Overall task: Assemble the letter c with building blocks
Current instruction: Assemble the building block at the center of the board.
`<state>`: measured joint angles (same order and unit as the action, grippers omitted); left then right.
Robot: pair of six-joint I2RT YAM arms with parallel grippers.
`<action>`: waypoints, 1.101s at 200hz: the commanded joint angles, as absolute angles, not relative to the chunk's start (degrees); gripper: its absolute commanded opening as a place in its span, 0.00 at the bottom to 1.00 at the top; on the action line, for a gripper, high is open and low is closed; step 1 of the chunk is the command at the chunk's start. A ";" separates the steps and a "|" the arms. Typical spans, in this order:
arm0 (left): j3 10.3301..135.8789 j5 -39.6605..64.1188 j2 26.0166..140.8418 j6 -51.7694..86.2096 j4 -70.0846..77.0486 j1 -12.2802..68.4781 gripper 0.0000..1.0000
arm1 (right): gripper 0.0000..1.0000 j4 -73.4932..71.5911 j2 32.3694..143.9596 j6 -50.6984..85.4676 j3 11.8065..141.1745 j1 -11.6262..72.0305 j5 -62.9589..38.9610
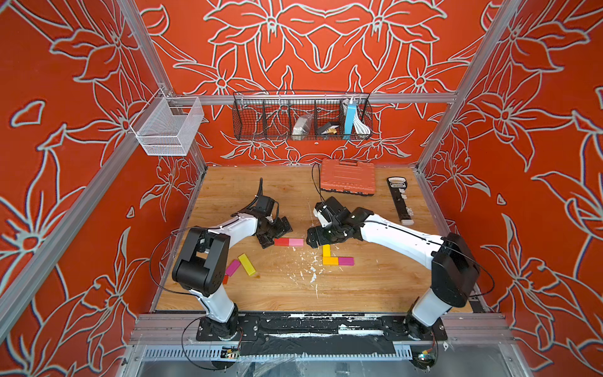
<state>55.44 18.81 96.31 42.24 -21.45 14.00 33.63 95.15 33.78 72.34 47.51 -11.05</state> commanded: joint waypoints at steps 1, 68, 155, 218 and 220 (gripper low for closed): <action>54.33 19.62 96.33 42.98 -21.88 14.72 0.98 | 0.92 33.31 95.22 34.35 72.25 47.15 -11.77; 54.50 20.22 96.59 42.80 -21.47 15.11 0.98 | 0.92 33.31 95.27 34.94 72.00 47.09 -11.78; 55.61 20.42 97.52 42.89 -21.45 15.71 0.98 | 0.92 33.05 95.28 35.42 71.81 47.03 -11.91; 56.50 19.97 98.43 42.89 -21.88 16.30 0.98 | 0.92 32.70 94.97 35.29 71.19 46.97 -11.95; 56.53 19.98 98.48 42.83 -21.95 16.34 0.98 | 0.92 32.70 94.95 35.32 71.19 46.96 -11.95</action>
